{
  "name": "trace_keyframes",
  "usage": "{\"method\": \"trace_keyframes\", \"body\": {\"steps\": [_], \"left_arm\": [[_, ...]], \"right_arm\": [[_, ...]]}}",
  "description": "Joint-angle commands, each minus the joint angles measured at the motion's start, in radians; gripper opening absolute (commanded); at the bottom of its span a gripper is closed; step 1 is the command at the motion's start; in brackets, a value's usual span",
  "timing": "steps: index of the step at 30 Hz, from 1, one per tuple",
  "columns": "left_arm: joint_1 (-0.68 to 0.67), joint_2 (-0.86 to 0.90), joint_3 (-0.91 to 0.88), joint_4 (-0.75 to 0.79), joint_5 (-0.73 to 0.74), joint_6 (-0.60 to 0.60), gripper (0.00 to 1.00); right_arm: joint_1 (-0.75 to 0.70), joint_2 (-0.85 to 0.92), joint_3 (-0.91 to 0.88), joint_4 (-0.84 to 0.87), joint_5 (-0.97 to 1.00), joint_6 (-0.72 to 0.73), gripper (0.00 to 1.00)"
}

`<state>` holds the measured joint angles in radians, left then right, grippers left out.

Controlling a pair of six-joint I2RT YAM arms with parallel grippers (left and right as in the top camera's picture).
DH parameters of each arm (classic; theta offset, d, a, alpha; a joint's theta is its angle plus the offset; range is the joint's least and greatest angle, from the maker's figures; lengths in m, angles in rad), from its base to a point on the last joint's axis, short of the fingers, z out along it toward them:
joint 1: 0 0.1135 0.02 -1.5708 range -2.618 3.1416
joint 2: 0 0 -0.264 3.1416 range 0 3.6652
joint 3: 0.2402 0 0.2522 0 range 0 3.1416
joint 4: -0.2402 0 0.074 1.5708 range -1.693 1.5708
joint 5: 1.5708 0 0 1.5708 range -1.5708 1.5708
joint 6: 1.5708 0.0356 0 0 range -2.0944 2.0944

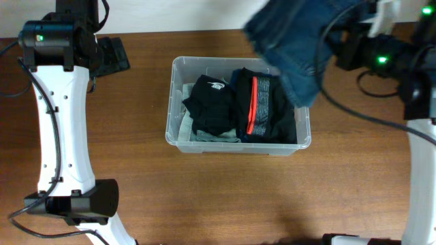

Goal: Pack container
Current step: 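Lower the blue jeans onto the container's left side and press down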

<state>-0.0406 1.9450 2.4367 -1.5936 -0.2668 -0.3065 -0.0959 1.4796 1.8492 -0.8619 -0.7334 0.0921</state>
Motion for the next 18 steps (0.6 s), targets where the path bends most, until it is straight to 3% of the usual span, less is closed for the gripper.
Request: {"method": "trace_keyframes", "body": {"steps": [1, 18], "left_arm": [[0.0, -0.003, 0.001, -0.002, -0.01, 0.001, 1.0], [0.0, -0.003, 0.001, -0.001, -0.01, 0.001, 0.99]], "right_arm": [[0.072, -0.034, 0.053, 0.028, -0.076, -0.033, 0.04], [0.36, 0.087, 0.052, 0.037, -0.088, -0.032, 0.04]]}}
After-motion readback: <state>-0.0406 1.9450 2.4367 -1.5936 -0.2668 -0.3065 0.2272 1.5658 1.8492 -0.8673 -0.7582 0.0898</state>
